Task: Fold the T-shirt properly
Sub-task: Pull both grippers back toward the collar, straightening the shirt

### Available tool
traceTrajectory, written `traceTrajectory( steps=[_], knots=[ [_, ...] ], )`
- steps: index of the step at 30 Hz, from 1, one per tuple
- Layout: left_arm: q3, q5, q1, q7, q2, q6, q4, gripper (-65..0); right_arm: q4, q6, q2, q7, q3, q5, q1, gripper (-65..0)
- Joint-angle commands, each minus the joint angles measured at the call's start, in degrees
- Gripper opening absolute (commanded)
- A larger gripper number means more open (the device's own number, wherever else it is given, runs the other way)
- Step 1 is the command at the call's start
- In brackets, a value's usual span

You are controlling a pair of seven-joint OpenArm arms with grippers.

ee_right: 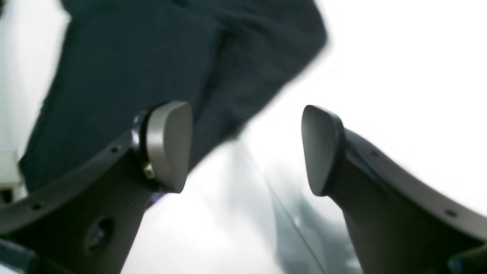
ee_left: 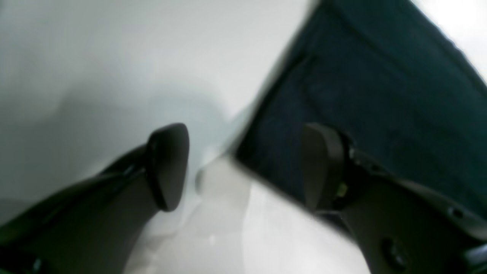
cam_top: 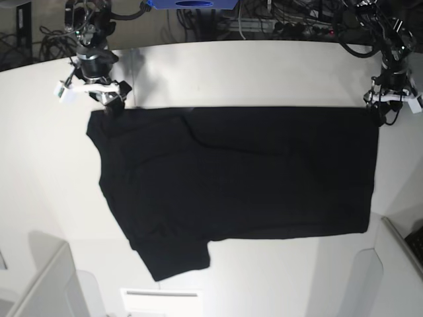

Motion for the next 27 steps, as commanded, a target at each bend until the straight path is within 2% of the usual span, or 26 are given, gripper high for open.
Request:
traceTrajectory(
  steps=[1,11,17,27],
  knots=[
    [0.29,-0.67,-0.57,-1.07,-0.86,-0.45,-0.09,-21.6,0.49,0.84,0.19,0.89,0.31,-0.09,-0.28,-22.4],
    [3.19,-0.67,-1.89,-1.07,-0.95,-0.36,-5.72,-21.7,-2.94,1.37,0.19,1.07,0.40,-0.09,0.24,-22.4],
    [3.28,-0.67,-2.77,-1.07,-1.04,-0.36,-7.39,-21.9,-7.51,1.46,0.19,7.48,-0.13,-0.09,1.21,-22.4],
    [3.28,-0.67,-3.47,-1.07,-1.74,-0.36,-10.12,-21.9,-13.05,1.46,0.19,7.83,0.22,0.00,6.75,-22.4]
  ],
)
